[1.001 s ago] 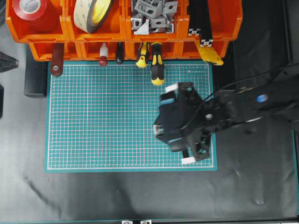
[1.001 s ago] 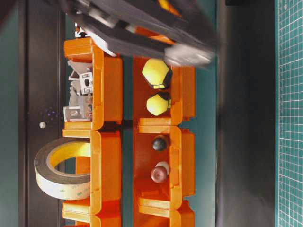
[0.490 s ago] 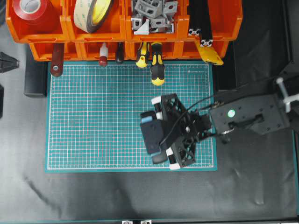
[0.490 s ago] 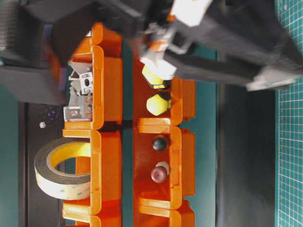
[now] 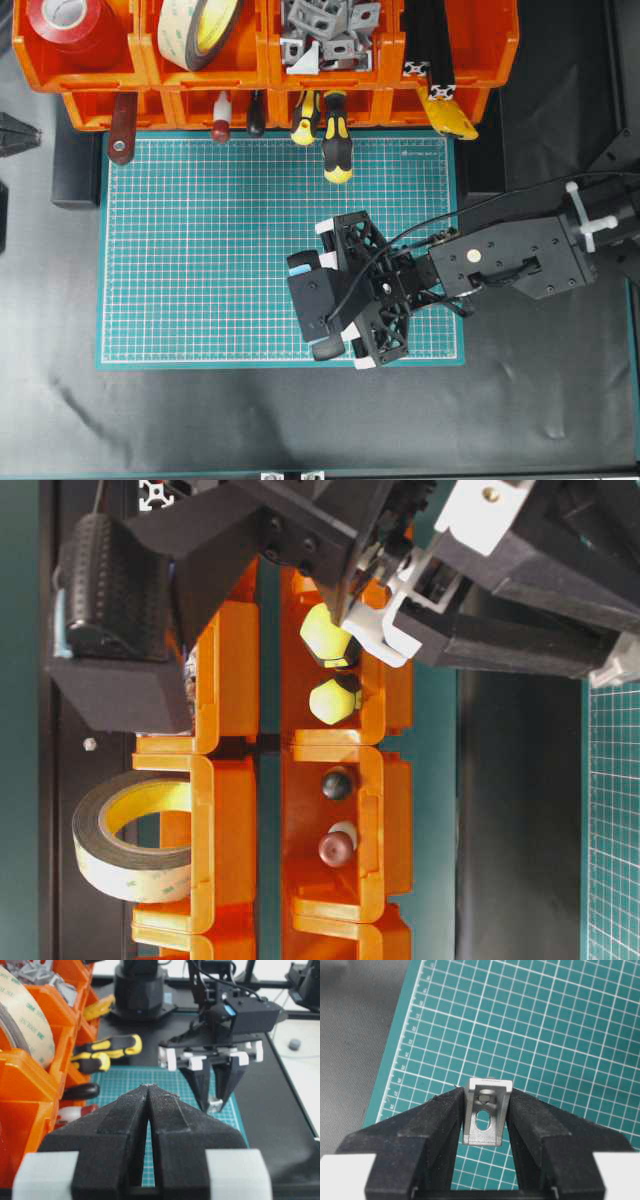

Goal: Pick corner brachets from container rack with right arm.
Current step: 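Lower the bracket onto the green mat and open the right gripper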

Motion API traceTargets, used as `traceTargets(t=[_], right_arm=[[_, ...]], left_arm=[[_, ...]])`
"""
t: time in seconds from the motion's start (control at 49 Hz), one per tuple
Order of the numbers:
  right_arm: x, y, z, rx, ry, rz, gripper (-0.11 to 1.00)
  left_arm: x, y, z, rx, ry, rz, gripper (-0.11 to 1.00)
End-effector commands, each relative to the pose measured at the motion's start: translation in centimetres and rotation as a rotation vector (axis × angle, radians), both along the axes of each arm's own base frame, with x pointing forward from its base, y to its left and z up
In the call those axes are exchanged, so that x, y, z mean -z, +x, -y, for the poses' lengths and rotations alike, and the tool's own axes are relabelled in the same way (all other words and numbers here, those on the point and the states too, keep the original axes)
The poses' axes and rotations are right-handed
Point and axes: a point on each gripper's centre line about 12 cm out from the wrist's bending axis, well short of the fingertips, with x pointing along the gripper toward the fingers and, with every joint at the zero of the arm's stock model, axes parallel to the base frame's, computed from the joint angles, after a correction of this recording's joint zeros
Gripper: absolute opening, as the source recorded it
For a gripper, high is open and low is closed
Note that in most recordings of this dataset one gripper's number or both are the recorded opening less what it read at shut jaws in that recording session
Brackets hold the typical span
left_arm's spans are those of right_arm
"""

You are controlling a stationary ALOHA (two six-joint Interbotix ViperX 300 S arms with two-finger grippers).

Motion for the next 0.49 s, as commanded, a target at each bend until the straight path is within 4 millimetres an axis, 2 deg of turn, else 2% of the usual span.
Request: traceTargets(t=[0.0,0.245,0.388,0.47], right_arm=[[-1.2,0.7,-0.3,-0.004,0.009,0.039,0.25],[-1.5,1.3,0.0,0.005,0.019,0.064,0.28],[-1.9,1.9,0.3,0.017,0.026,0.082,0.63],[-2.0,2.2,0.3,0.018,0.026,0.088,0.73]], left_arm=[[-0.5,0.3,0.0,0.0,0.004,0.008,0.01],[-0.6,0.3,0.0,0.0,0.003,0.012,0.01],[-0.6,0.2,0.0,0.0,0.001,0.015,0.01],[-0.6,0.2,0.0,0.0,0.001,0.014,0.01]])
